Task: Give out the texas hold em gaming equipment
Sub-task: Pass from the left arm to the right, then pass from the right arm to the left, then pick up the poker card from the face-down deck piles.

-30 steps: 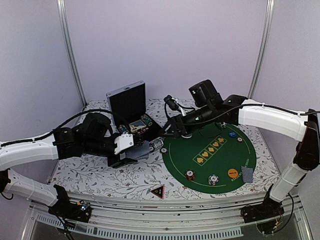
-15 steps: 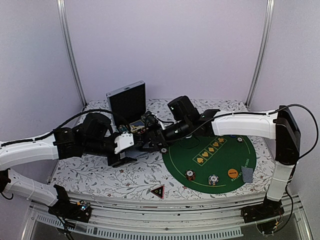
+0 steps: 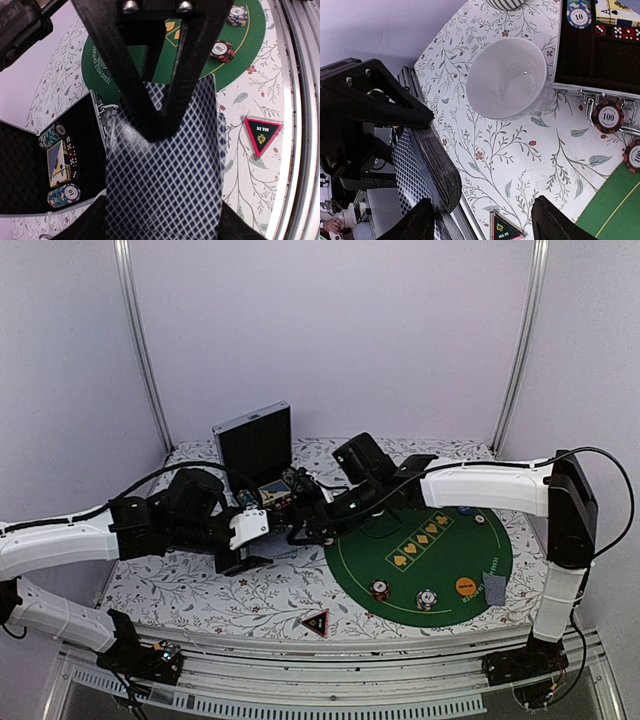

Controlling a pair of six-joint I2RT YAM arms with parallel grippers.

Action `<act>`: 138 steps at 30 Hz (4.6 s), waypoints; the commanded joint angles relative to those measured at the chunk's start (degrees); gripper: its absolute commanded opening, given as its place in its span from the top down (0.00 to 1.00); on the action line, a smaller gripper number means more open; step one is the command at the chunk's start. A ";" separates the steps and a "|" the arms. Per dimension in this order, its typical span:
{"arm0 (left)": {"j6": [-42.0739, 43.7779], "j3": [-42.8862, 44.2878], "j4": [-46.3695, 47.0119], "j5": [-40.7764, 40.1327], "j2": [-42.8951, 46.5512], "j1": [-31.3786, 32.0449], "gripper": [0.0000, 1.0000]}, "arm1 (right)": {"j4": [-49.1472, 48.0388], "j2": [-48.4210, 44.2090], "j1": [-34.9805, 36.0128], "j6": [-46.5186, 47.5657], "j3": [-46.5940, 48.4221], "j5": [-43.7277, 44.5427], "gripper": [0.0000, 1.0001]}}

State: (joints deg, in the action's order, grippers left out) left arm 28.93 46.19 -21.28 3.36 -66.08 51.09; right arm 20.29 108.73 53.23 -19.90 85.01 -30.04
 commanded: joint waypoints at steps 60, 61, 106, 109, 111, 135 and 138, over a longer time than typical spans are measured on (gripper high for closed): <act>0.21 -0.99 4.09 0.57 -0.37 -0.60 0.09 | -8.43 6.77 -0.10 -5.01 7.44 -25.21 0.98; 0.17 -0.83 4.01 0.73 -0.48 -0.56 0.12 | -8.35 6.69 -0.07 -4.92 7.46 -25.08 0.98; 0.38 -0.58 3.78 2.90 0.88 -0.60 0.41 | 4.22 -6.23 -3.11 -1.10 1.21 -9.93 0.58; 0.43 -0.57 3.74 2.84 0.78 -0.64 0.41 | 4.31 -5.34 -3.08 -1.02 1.30 -10.69 0.64; 0.45 -0.58 3.73 2.79 0.78 -0.59 0.41 | 4.36 -5.04 -3.06 -1.02 1.34 -11.04 0.68; 0.51 -0.56 3.61 2.72 0.61 -0.58 0.41 | 7.86 -4.32 -3.39 -0.24 3.34 -10.99 0.98; 0.52 -0.66 3.59 2.77 0.61 -0.58 0.41 | 9.70 -5.28 -3.46 0.74 3.96 -10.26 0.98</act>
State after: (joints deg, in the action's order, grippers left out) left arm 29.54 45.04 -18.72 5.61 -66.11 50.98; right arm 26.20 106.04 50.22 -21.12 87.00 -42.22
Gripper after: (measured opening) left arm 0.596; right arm 0.025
